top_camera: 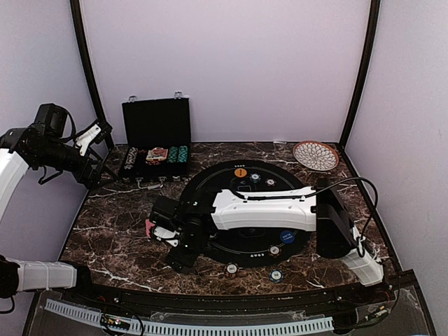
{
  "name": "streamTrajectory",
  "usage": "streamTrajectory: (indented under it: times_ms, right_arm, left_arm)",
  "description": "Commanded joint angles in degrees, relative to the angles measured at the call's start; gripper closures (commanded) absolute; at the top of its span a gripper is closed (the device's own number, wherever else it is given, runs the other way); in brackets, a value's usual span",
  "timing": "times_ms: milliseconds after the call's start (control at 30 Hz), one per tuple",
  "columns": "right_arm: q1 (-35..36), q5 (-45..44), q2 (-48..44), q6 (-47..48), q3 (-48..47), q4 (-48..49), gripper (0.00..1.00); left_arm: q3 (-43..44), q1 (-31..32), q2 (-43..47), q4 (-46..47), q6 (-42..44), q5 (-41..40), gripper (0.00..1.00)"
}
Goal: Distribute texas hold em gaming equipment
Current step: Pick up the pile of poker chips from the pile of poker chips.
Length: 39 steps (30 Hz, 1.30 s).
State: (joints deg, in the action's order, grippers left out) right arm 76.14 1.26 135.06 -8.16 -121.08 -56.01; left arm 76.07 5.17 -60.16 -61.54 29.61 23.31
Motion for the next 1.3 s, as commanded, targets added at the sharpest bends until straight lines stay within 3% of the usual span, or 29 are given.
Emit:
streamTrajectory:
  times_ms: [0,233,800,1267]
  right_arm:
    - [0.72,-0.99,1.03,0.73,-2.50,-0.77,0.20]
    - [0.76,-0.99,1.26,0.78,-3.20,-0.86,0.28]
    - [1.64,-0.38,2.95,1.48,-4.86,-1.75,0.36]
    - [1.80,-2.38,1.86,1.31,-5.54,-2.24,0.59]
  left_arm:
    - [-0.15,0.28,1.18,-2.08,0.54,0.33,0.01]
    - [-0.20,0.28,1.01,-2.09,0.54,0.31,0.01]
    - [0.25,0.28,1.27,-2.20,0.57,0.18,0.01]
    - [-0.21,0.28,1.56,-2.02,0.65,-0.02,0.01]
